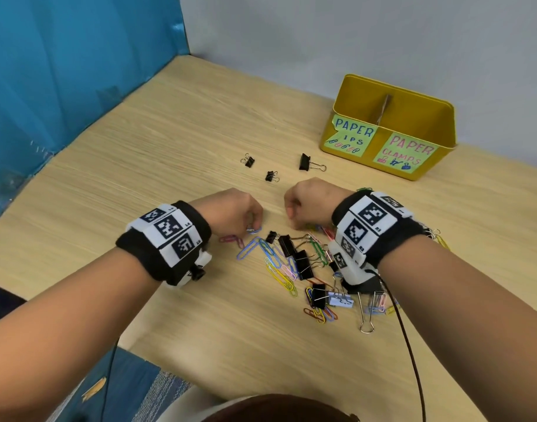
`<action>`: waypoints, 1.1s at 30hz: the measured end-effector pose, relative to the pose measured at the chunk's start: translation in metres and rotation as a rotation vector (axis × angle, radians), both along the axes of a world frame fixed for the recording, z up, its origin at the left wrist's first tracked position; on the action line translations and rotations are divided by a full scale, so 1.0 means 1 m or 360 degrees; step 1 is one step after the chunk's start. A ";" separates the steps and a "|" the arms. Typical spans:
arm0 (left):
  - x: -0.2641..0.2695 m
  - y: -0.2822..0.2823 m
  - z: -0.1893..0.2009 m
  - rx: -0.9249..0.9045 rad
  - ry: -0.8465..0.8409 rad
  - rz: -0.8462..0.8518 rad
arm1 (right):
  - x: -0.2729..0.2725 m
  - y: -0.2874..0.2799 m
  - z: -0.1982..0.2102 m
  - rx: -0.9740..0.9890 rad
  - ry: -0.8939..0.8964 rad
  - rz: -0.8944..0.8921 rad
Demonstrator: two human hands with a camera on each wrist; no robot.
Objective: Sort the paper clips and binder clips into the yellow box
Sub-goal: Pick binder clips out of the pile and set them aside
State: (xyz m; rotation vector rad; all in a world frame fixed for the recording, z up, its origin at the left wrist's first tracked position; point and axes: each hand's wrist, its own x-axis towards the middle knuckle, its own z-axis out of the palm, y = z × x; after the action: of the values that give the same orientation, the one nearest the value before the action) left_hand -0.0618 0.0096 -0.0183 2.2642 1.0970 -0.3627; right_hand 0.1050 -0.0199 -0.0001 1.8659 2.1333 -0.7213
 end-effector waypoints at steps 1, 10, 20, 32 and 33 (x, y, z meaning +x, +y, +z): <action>-0.002 0.000 0.001 -0.0021 0.0017 0.0002 | -0.005 -0.001 0.003 -0.0024 0.0089 0.0017; 0.006 -0.013 -0.002 -0.0262 -0.0020 -0.0038 | -0.013 0.009 0.002 0.0201 -0.0083 -0.0028; 0.045 -0.022 0.005 0.0187 0.0000 -0.0339 | 0.013 -0.001 0.005 -0.0004 -0.0185 -0.0044; 0.055 0.024 0.003 0.0516 -0.0002 -0.0088 | 0.043 -0.017 0.014 -0.0043 0.0016 -0.0214; 0.053 0.026 0.003 0.0555 -0.0044 -0.0040 | 0.043 -0.018 0.014 -0.0013 0.0005 -0.0200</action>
State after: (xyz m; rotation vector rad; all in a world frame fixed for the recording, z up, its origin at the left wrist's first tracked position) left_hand -0.0083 0.0357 -0.0153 2.5789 1.1936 -0.1577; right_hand 0.1475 -0.0379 0.0137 2.0100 2.0266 -0.7578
